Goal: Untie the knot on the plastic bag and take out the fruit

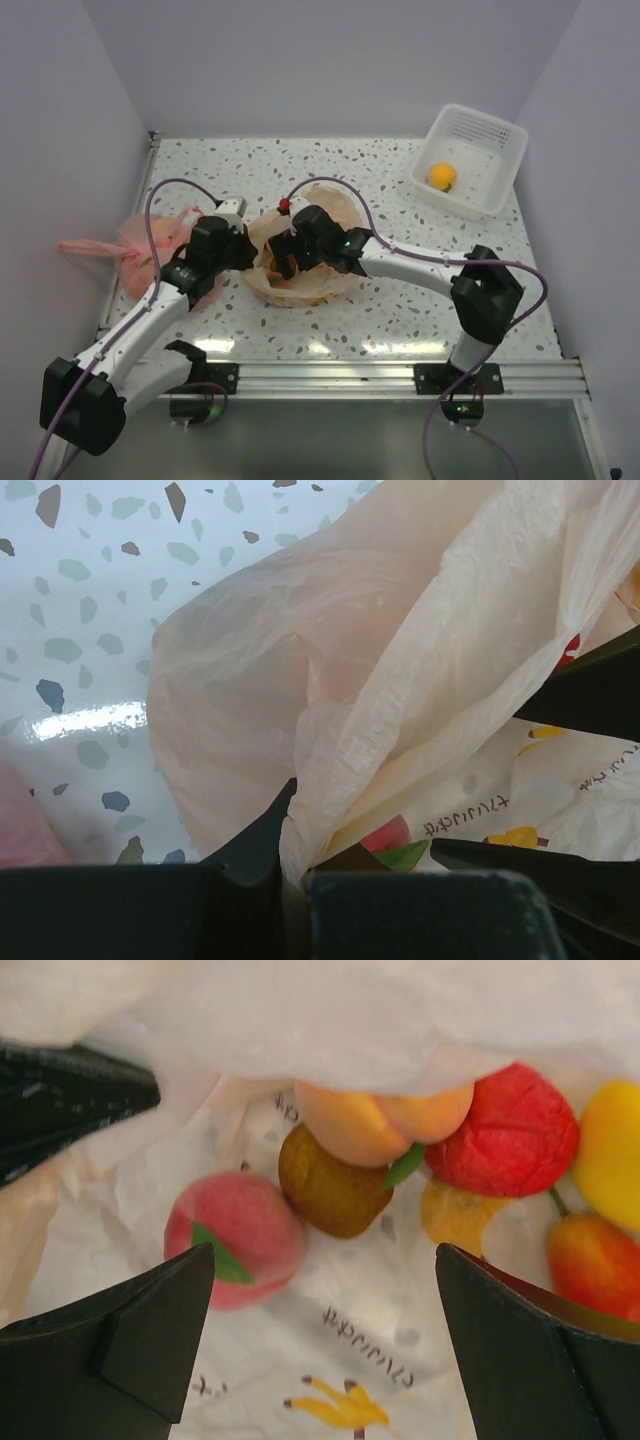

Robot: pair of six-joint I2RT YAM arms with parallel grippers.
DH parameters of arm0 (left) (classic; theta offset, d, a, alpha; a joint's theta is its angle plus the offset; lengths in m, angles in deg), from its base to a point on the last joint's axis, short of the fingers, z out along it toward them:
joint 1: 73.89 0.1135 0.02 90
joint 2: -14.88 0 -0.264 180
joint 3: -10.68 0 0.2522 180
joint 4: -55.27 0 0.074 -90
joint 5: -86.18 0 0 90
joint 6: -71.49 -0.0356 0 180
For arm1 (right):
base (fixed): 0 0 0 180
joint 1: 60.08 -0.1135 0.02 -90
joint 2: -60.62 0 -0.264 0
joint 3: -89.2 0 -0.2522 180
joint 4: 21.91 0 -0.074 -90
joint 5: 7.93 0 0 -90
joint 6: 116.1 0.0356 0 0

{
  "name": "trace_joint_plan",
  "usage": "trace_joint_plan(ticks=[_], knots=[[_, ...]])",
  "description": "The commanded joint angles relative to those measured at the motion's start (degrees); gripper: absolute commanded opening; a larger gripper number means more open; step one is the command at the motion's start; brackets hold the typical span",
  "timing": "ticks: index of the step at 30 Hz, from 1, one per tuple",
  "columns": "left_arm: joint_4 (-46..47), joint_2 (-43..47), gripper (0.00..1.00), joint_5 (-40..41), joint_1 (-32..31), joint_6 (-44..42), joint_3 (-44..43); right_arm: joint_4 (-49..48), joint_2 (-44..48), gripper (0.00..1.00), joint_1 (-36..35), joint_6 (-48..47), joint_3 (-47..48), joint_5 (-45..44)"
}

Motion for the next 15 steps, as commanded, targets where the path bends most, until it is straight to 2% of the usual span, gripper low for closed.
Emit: trace_joint_plan(ticks=[1,9,15], knots=[[1.14,0.71,0.00,3.49,-0.15,-0.16,-0.16,-10.31,-1.21,0.95,-0.26,1.33,1.60,-5.16],[1.66,1.76,0.00,3.76,-0.24,-0.78,0.28,-17.97,-7.53,0.99,0.00,-1.84,4.14,-12.46],[2.02,1.15,0.00,2.36,-0.15,-1.13,0.28,-23.15,-12.98,0.99,0.44,-4.38,5.91,-13.52]])
